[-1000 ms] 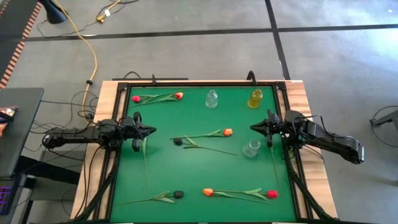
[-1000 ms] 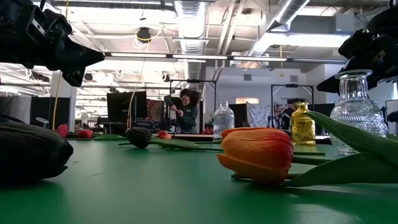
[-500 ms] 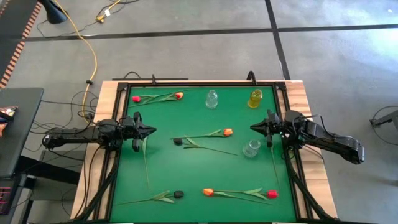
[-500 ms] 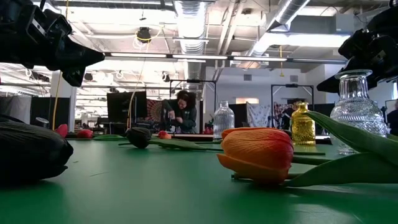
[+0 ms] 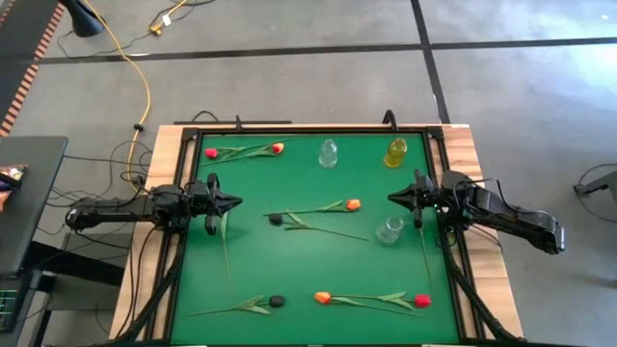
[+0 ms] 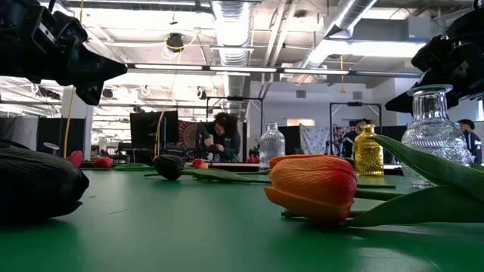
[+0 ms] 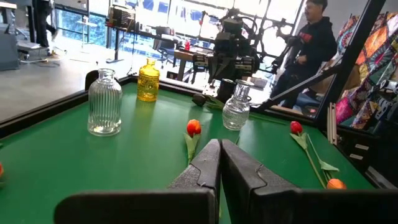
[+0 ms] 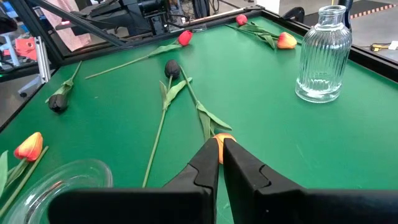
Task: Sort flowers into vase by color
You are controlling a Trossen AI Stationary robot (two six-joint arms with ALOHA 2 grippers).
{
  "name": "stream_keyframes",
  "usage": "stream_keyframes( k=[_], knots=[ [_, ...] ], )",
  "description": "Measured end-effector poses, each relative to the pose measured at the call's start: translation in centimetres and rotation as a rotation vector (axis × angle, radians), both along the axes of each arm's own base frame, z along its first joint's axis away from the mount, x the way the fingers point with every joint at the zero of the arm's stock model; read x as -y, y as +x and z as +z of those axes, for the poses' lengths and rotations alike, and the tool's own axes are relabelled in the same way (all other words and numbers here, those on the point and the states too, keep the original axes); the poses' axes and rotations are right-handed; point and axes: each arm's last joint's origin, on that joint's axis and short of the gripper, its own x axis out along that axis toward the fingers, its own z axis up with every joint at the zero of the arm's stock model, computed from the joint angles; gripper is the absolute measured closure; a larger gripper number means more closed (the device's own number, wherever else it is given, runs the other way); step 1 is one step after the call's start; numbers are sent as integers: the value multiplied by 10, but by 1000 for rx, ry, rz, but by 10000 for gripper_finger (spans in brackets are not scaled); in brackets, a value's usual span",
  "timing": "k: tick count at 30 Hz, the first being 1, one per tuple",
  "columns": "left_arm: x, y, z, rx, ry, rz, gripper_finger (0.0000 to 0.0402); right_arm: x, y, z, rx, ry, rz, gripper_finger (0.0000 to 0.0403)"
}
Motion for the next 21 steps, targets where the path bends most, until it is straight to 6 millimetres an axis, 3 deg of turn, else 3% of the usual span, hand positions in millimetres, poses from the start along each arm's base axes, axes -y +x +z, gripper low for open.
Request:
stream_keyframes(
  k=[5, 13, 21],
  knots=[
    [0, 0, 0, 10, -69, 2, 401, 0, 0, 0, 0, 0, 0, 351],
    [-2, 0, 2, 109, -500, 71, 401, 0, 0, 0, 1, 0, 0, 351],
    [-2, -1, 6, 168, -600, 49, 401, 0, 0, 0, 5, -2, 0, 351]
  ],
)
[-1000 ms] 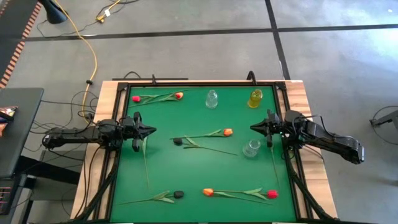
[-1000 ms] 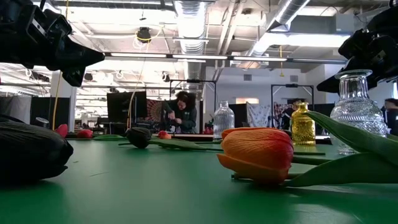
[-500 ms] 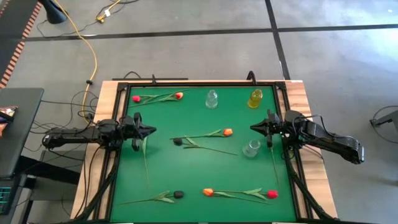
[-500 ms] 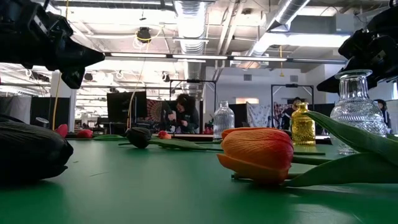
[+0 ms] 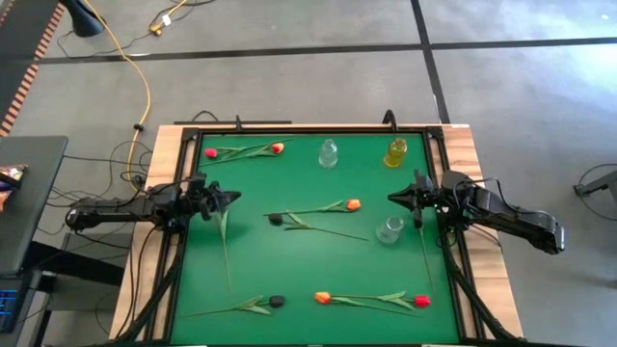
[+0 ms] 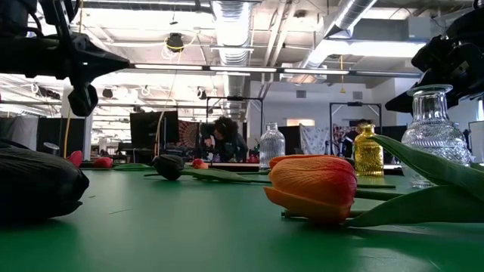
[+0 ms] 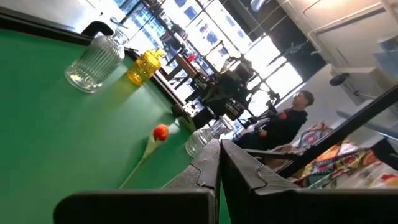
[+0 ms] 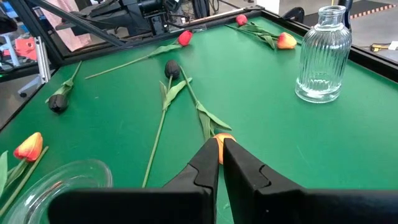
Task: Sort flowers into vase by color
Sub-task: Put the top right black flower into the top transparent vase
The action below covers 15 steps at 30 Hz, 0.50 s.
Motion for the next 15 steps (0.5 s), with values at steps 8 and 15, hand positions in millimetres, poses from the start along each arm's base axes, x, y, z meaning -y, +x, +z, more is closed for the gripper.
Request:
stream_keyframes(
  k=[8, 15],
  knots=[
    [1, 0, 2, 23, -7, -39, 401, 1, 2, 6, 84, 16, -11, 351],
    [4, 0, 7, 70, 44, -146, 401, 1, 4, 16, 201, 169, -44, 351]
  ],
)
